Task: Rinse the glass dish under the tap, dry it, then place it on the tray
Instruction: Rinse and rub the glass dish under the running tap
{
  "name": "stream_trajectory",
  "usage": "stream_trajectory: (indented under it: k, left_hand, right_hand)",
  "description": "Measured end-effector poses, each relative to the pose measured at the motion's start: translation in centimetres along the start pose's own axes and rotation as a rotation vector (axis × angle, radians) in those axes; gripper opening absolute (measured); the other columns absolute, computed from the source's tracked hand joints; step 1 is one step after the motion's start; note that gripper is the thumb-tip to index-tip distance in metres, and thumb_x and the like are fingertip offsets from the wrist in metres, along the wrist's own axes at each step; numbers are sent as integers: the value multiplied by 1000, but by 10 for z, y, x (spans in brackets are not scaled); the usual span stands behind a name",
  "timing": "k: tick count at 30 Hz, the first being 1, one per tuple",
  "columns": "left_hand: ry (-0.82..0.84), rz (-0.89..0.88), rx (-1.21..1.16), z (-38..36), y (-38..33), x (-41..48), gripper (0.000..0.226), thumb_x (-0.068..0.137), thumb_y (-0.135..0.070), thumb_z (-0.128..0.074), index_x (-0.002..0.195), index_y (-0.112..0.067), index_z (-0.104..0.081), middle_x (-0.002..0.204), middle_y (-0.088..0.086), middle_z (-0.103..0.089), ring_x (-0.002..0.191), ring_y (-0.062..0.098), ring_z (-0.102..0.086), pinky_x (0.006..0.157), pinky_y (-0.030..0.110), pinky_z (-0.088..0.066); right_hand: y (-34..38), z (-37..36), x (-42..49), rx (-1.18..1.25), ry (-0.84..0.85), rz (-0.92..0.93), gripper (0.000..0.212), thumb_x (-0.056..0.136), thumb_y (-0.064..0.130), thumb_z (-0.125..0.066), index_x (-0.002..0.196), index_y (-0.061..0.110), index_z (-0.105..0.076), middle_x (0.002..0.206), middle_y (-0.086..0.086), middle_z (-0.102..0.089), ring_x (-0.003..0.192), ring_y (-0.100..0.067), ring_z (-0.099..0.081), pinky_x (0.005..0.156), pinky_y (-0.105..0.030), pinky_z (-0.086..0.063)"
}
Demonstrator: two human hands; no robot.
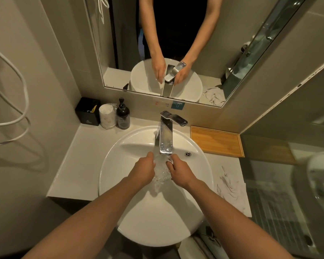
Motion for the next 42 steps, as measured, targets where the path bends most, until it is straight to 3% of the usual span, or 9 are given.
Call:
stream_trajectory:
  k: [7,10,13,20,26,32,35,38,42]
  left_hand:
    - [3,123,-185,-11,12,-6,16,103,-16,-46,108,-1,-47,106,23,-66,85,33,-63,72,41,-52]
    - [28,57,-128,-6,3,-2,22,103,-18,-46,115,0,-47,105,23,-67,93,38,-66,81,47,-55]
    - [-1,11,-84,5,-1,3,21,104,-19,-44,114,-2,-50,106,22,-66,94,39,-64,81,46,-53]
    - [-22,137,-278,-4,11,-1,19,100,-22,-50,106,-3,-53,101,16,-65,81,28,-63,62,33,-51]
    - [-49,-3,-38,10,-2,6,13,101,-15,-50,110,-7,-50,99,16,-66,86,33,-64,69,36,-46]
    - [-73,120,-233,0,12,-5,14,100,-19,-50,106,-6,-52,100,17,-68,85,34,-67,74,42,-56]
    - [-48,67,-132,1,8,-2,19,101,-20,-51,114,-6,-51,101,18,-68,89,36,-67,80,47,-57]
    - [-55,1,-19,6,1,3,16,102,-18,-48,114,-8,-51,103,19,-68,90,36,-66,78,44,-55]
    - [-52,96,-226,2,8,0,15,101,-17,-51,111,-5,-52,105,17,-63,85,34,-69,66,42,-62]
  right_hand:
    - [-16,-9,-6,166,1,-121,26,108,31,-41,121,9,-48,90,-8,-66,62,-25,-69,66,-41,-59]
    - [-8,-4,-1,112,16,-68,23,108,29,-41,118,10,-50,100,-19,-68,80,-38,-69,77,-55,-59]
    - [-3,1,2,137,1,-53,25,107,29,-45,123,11,-52,104,-17,-69,88,-35,-68,83,-55,-57]
    - [-13,-1,-2,233,-23,-111,21,106,29,-45,114,11,-53,92,-13,-69,61,-21,-68,52,-29,-56]
    - [-2,4,4,106,-41,-30,24,105,28,-50,122,11,-55,103,-11,-71,85,-31,-67,80,-47,-57]
    - [-11,-7,-2,188,-25,-86,25,106,27,-46,126,12,-48,96,-10,-67,69,-22,-67,59,-29,-58]
    - [-4,-4,-1,83,-1,-23,24,107,28,-44,126,13,-48,95,-8,-65,78,-25,-64,71,-40,-55]
    - [-2,-2,1,48,-8,0,17,107,27,-45,118,15,-49,94,-7,-66,77,-24,-61,67,-37,-47]
    - [-12,-2,-2,196,-52,-99,24,105,30,-48,120,12,-52,99,-7,-67,73,-21,-66,65,-36,-54]
Point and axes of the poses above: each hand's wrist, its own x-axis towards the middle knuckle, its own z-axis out of the back of the hand, y = z × x, the point moved 10 cm from there along x, towards the middle knuckle
